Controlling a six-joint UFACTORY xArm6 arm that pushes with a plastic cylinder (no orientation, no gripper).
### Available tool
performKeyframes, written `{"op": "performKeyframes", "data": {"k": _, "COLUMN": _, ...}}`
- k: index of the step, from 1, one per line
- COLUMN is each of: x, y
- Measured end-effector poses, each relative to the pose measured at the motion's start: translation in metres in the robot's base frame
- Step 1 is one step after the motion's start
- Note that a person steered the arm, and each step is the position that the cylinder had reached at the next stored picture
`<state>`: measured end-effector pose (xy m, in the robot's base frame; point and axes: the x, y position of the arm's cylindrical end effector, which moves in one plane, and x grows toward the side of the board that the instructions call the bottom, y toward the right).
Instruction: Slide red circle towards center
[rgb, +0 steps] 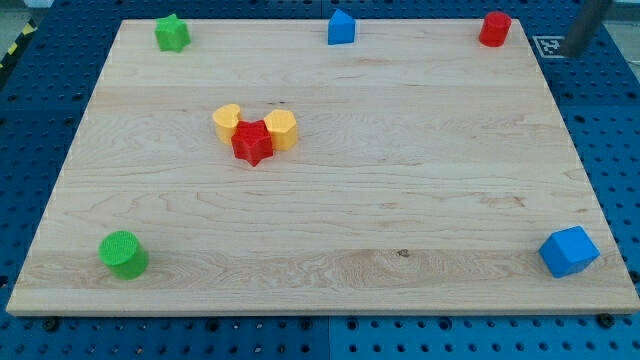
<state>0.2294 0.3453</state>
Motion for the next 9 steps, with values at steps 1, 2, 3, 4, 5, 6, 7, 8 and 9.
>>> {"op": "performKeyframes", "data": {"k": 1, "x": -0.036, "y": -0.001}}
{"op": "performKeyframes", "data": {"k": 2, "x": -0.037, "y": -0.026}}
{"op": "performKeyframes", "data": {"k": 3, "x": -0.032, "y": -0.079}}
{"op": "performKeyframes", "data": {"k": 4, "x": -0.021, "y": -0.115}}
{"op": "performKeyframes", "data": {"k": 5, "x": 0.000, "y": -0.118}}
{"op": "performKeyframes", "data": {"k": 6, "x": 0.024, "y": -0.118}}
{"op": "performKeyframes", "data": {"k": 7, "x": 0.049, "y": -0.118}}
{"op": "performKeyframes", "data": {"k": 8, "x": 0.068, "y": -0.118}}
{"op": "performKeyframes", "data": {"k": 9, "x": 0.078, "y": -0.127}}
